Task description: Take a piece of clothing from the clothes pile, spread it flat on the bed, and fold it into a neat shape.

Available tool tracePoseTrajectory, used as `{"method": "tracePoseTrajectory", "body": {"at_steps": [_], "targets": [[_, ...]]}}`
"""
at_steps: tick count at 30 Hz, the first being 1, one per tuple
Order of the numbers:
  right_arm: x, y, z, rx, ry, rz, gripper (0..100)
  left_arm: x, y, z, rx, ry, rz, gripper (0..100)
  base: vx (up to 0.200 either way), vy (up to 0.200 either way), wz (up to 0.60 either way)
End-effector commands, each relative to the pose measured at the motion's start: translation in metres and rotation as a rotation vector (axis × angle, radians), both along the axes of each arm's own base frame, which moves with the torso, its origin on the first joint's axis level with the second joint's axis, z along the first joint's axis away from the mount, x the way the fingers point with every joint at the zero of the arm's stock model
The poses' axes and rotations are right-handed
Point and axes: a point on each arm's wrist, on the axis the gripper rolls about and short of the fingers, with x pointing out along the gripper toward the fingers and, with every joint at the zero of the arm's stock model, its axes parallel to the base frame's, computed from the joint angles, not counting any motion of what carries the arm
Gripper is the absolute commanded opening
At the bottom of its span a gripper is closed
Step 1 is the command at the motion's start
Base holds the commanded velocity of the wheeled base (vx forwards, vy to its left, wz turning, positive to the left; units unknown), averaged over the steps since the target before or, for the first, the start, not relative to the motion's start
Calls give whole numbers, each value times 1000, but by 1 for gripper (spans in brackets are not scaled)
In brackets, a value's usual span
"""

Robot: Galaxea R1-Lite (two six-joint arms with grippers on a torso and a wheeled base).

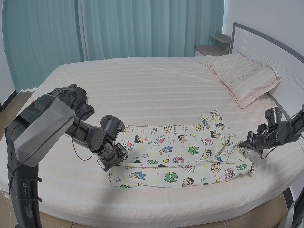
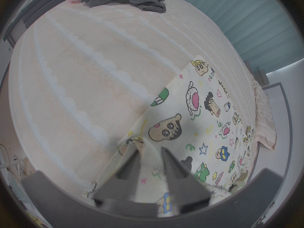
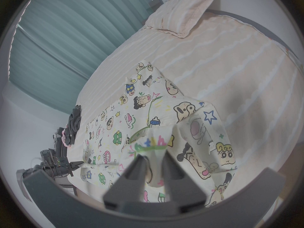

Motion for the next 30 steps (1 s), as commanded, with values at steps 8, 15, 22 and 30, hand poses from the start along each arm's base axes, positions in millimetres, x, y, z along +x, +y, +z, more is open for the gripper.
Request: {"method": "tracePoseTrajectory", "body": {"at_steps": [8,15,22,30], "targets": [[-16,7,4,128,63,-127,100,2,7,-2,18,4,34,100,0,0,0],[-27,33,2,231,47,-240,100,-32,38,34,-112,28,28,100,0,0,0],[-9,42,-42,85,14,-342,100,-81,52,63,-271,-18,18,100,0,0,0],[2,40,-52,28,-5,-381,100,-100,43,45,-379,-9,-11,100,0,0,0]]}}
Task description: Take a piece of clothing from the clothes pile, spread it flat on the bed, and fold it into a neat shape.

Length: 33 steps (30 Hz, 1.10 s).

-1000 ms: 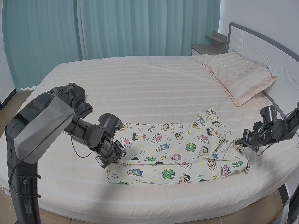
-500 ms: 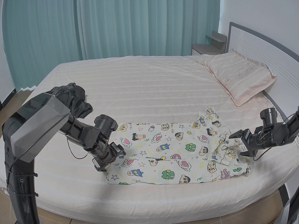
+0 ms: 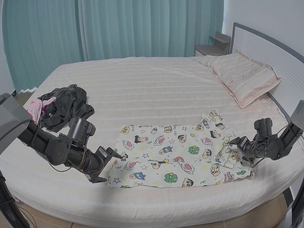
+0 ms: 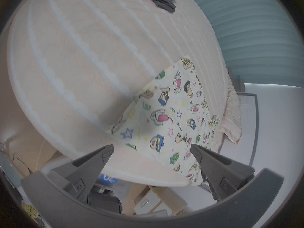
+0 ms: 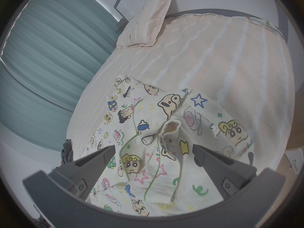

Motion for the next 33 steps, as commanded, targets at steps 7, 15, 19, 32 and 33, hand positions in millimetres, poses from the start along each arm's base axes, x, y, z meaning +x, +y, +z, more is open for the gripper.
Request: {"method": "tracePoseTrajectory", "body": {"at_steps": [7,15,19,32,33], "targets": [[19,1,-18,-12,6,-18,100,-24,-3,0,-46,18,-22,100,0,0,0],[21,-2,-22,-18,13,-31,0,-23,-4,0,-52,4,-22,100,0,0,0],[16,-3,-23,-31,28,-34,0,-24,-3,0,-54,1,-21,100,0,0,0],[-5,2,18,-58,-52,-23,0,-22,-4,2,-83,-23,13,100,0,0,0],[-7,2,23,-58,-58,-20,0,-22,-4,2,-81,-22,12,100,0,0,0]]}}
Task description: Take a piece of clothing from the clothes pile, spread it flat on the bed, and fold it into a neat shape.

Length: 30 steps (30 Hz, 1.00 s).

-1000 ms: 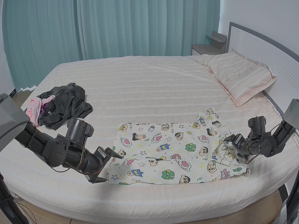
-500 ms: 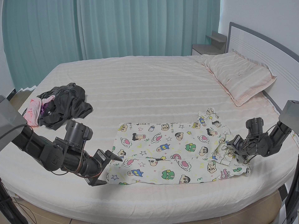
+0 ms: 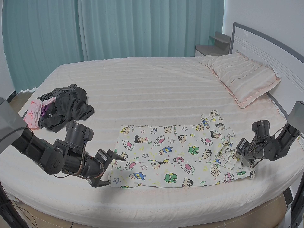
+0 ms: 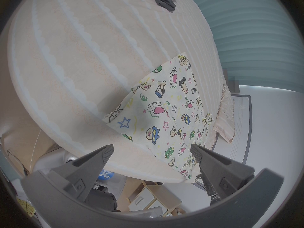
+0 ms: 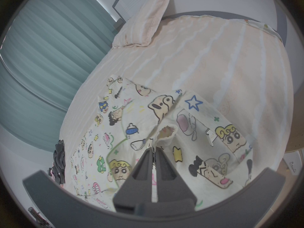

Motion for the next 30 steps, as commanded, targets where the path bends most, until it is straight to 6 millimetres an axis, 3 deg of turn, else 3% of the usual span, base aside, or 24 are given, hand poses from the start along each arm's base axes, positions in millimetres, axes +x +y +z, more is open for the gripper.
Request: {"method": "tracePoseTrajectory", "body": {"at_steps": [1,12,30], "targets": [[-18,4,41,-1,-81,13,0,-2,1,-1,2,5,2,100,0,0,0],[-59,14,73,2,-85,55,0,-2,0,-3,3,11,0,100,0,0,0],[-103,25,91,1,-27,118,0,-2,0,-5,5,17,0,100,0,0,0]]}}
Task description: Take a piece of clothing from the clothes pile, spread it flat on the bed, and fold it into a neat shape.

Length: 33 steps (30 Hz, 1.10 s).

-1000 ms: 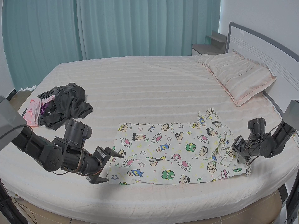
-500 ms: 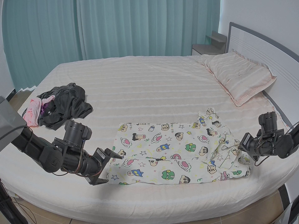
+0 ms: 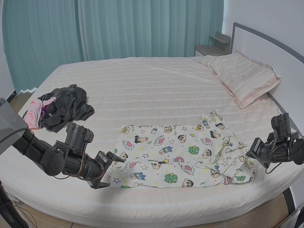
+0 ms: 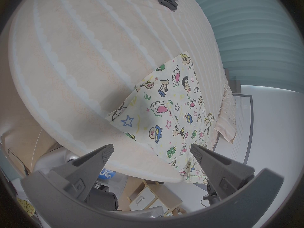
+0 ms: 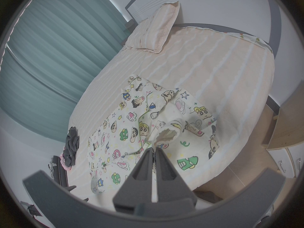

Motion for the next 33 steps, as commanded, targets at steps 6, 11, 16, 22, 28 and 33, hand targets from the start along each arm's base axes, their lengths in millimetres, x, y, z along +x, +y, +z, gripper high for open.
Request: {"method": "tracePoseTrajectory", "body": {"at_steps": [6,11,16,22,28,33], "targets": [[-32,10,-6,-5,25,58,0,0,0,-2,2,7,1,100,0,0,0],[-43,9,-10,-8,42,63,0,1,-1,-2,0,6,-2,100,0,0,0],[-51,8,-16,-16,75,70,100,0,0,-2,2,7,-1,100,0,0,0],[-66,14,-5,-11,19,116,100,0,0,-2,2,7,-1,100,0,0,0],[-52,20,-10,-4,44,138,100,0,0,-2,2,5,-1,100,0,0,0],[-21,42,-41,-16,108,186,100,-1,-3,-1,7,1,-8,100,0,0,0]]}}
